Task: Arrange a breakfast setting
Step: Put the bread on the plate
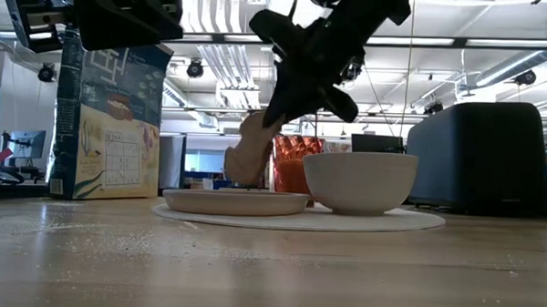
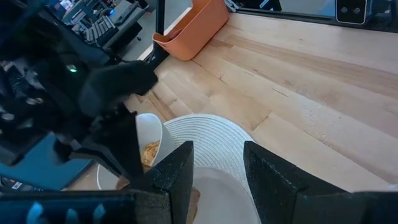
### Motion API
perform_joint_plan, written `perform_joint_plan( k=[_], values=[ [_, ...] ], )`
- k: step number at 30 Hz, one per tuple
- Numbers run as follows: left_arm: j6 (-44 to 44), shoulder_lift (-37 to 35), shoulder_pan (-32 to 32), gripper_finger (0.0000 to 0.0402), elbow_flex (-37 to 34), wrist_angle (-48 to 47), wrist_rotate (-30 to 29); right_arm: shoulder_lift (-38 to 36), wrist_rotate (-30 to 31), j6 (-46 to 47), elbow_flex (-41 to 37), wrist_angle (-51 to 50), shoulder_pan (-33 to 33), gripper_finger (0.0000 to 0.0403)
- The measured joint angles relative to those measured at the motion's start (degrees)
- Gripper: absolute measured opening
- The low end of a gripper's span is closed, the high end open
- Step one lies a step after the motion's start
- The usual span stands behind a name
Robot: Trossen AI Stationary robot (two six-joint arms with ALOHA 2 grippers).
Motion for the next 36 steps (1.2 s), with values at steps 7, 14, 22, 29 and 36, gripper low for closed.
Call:
perform_joint_plan(
  k=[7,14,22,29,36],
  values=[
    [0.0,0.0,0.0,0.0125,0.0,0.0,0.0,1.1,-0.1,-0.5,0.0,3.8,1.3,0.002],
    [0.0,0.0,0.0,0.0125,0.0,0.0,0.0,2.6,-0.1,-0.1,0.0,5.0,2.9,0.002],
    [0.0,0.1,0.0,0.0125,0.0,0.8,0.0,5.0,0.0,0.4,0.0,6.1,3.6,0.0023],
    [0.0,0.1,0.0,0.0125,0.0,0.9,0.0,5.2,0.1,-0.9,0.0,6.0,3.6,0.0072],
    [0.0,0.1,0.0,0.0125,0.0,0.9,0.0,2.6,0.1,-3.9,0.0,3.1,3.2,0.0129]
  ],
)
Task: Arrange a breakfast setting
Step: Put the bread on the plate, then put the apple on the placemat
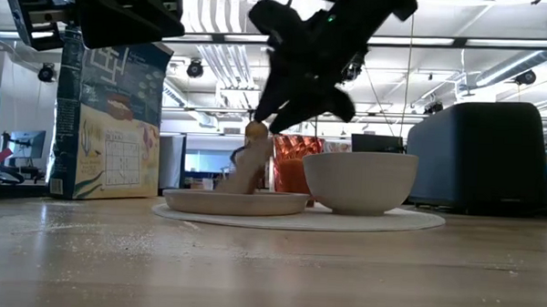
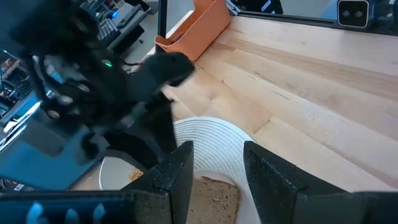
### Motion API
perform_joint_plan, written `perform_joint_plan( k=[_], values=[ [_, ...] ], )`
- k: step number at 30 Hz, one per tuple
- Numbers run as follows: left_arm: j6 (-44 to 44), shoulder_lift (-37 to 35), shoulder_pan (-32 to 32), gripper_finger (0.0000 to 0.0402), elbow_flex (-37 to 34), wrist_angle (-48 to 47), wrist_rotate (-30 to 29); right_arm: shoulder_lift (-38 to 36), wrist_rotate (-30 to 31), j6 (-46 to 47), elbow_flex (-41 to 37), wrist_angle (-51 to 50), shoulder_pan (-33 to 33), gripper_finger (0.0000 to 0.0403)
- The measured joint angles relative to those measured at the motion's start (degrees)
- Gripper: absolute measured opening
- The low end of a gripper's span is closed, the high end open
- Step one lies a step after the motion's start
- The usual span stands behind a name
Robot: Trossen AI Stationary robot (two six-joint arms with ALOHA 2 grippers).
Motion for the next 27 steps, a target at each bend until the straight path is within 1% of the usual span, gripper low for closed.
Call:
perform_joint_plan(
  k=[2,7,9,14,17,21,24,27],
  values=[
    [0.0,0.0,0.0,0.0125,0.0,0.0,0.0,-1.7,0.5,0.0,0.0,-3.0,-0.6,0.0138],
    [0.0,0.0,0.0,0.0125,0.0,0.0,0.1,-6.7,6.4,1.1,0.0,-12.3,-1.5,0.0144],
    [0.0,0.0,0.0,0.0125,0.0,0.1,0.1,-8.9,6.5,3.1,0.0,-14.8,-1.5,0.0142],
    [0.0,0.0,0.0,0.0125,0.1,0.1,0.1,-12.2,2.8,10.9,0.0,-19.2,-0.6,0.0137],
    [0.0,0.0,0.1,0.0125,0.1,0.2,0.1,-13.3,-1.1,18.5,0.0,-22.8,1.1,0.0137],
    [-0.2,0.0,0.8,0.0125,0.1,0.6,0.1,-14.5,-5.3,29.3,0.0,-25.3,4.2,0.0135],
    [-0.4,0.0,0.8,0.0125,0.1,0.7,0.1,-15.7,-6.2,35.9,0.0,-26.0,6.9,0.0132],
    [-0.4,0.0,0.8,0.0125,0.1,1.3,0.2,-16.1,-5.5,38.8,0.0,-26.9,8.8,0.0132]
  ],
)
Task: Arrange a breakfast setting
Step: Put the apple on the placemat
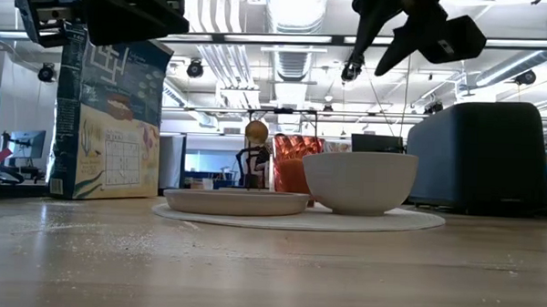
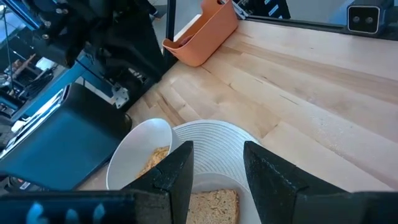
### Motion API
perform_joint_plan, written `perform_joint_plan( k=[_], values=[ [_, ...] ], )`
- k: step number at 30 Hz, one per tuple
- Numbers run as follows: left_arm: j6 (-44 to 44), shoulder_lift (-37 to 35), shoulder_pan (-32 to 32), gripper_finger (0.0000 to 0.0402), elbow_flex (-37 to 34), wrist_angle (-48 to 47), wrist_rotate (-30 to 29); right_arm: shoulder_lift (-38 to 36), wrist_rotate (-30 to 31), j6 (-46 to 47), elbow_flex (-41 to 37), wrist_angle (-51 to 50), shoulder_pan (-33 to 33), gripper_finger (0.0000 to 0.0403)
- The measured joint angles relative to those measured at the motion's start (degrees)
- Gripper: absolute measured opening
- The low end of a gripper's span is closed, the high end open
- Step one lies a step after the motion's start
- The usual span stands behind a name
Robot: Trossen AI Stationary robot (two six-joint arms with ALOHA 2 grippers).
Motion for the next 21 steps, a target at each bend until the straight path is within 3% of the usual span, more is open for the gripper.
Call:
perform_joint_plan(
  k=[6,12,21],
  values=[
    [-0.8,0.1,0.0,0.0125,0.0,0.1,0.4,-0.1,2.4,-0.3,0.0,-2.2,0.7,0.0132],
    [-0.9,0.1,0.7,0.0125,0.0,0.0,0.5,-1.0,-1.6,4.0,0.0,-6.5,1.3,0.0132],
    [-1.5,0.1,5.4,0.0125,0.0,0.0,6.6,-2.6,-10.0,27.8,0.0,-18.4,11.0,0.0132]
  ],
)
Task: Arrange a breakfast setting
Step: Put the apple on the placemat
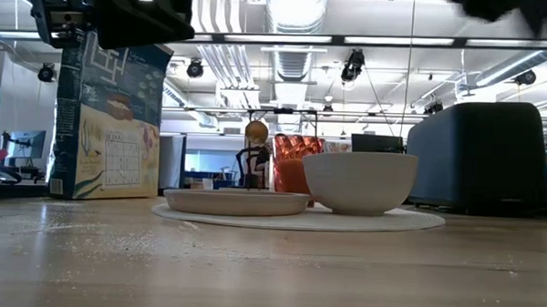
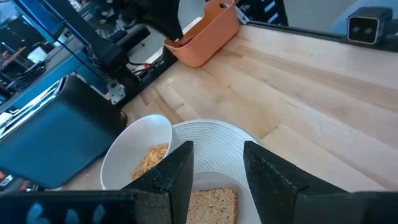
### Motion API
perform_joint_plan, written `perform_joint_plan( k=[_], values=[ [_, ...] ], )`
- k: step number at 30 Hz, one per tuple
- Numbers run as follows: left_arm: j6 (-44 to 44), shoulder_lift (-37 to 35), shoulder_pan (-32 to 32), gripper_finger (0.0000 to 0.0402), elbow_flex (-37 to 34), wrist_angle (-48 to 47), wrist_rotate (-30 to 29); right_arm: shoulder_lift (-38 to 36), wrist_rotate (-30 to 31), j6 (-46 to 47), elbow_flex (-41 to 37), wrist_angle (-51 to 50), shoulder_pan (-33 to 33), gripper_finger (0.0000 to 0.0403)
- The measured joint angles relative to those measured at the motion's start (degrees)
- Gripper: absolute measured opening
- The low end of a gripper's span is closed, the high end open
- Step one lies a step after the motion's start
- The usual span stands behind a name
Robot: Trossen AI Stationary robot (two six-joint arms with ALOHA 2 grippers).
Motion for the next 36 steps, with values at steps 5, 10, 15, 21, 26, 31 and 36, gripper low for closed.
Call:
perform_joint_plan(
  k=[5,10,15,21,26,31,36],
  values=[
    [-0.2,0.0,2.1,0.0125,0.0,0.0,4.2,-0.1,-4.8,15.5,0.0,-3.8,9.0,0.0136],
    [-0.3,0.0,2.6,0.0125,-0.1,0.0,5.7,0.0,-5.1,28.9,0.0,-4.7,17.1,0.015],
    [-0.4,0.0,2.6,0.0125,-0.1,0.0,6.7,1.1,-15.8,30.9,0.0,-6.1,19.5,0.0181],
    [-0.4,0.0,2.5,0.0125,-0.1,0.0,6.8,1.6,-16.5,30.2,0.0,-13.9,19.8,0.0231],
    [-0.8,0.0,2.3,0.0125,-0.1,1.0,6.8,1.1,-15.9,27.8,-1.0,-19.1,19.8,0.0246],
    [-1.0,0.0,2.1,0.0125,-0.1,2.0,6.8,-1.0,-14.3,27.1,-6.3,-14.0,19.8,0.0247],
    [-1.3,0.0,2.1,0.0125,-0.1,2.2,6.8,-3.7,-13.5,27.1,-15.4,-2.3,19.8,0.0247]
  ],
)
